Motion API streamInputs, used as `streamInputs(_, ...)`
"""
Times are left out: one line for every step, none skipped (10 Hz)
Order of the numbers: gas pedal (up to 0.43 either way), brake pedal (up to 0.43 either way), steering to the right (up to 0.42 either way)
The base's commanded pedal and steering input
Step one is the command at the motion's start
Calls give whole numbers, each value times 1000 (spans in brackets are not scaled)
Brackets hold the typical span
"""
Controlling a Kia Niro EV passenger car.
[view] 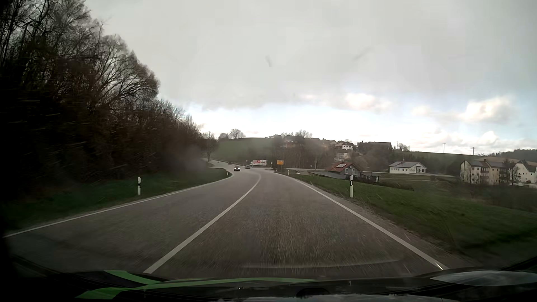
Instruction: Follow the waypoints while adhering to traffic rules and regulations
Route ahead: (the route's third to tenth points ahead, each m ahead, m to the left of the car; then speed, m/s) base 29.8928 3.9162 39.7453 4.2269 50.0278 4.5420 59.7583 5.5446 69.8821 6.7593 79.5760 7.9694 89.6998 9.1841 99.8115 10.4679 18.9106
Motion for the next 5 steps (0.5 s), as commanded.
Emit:
streamInputs(87,0,-10)
streamInputs(87,0,-10)
streamInputs(87,0,-10)
streamInputs(87,0,-10)
streamInputs(87,0,-9)
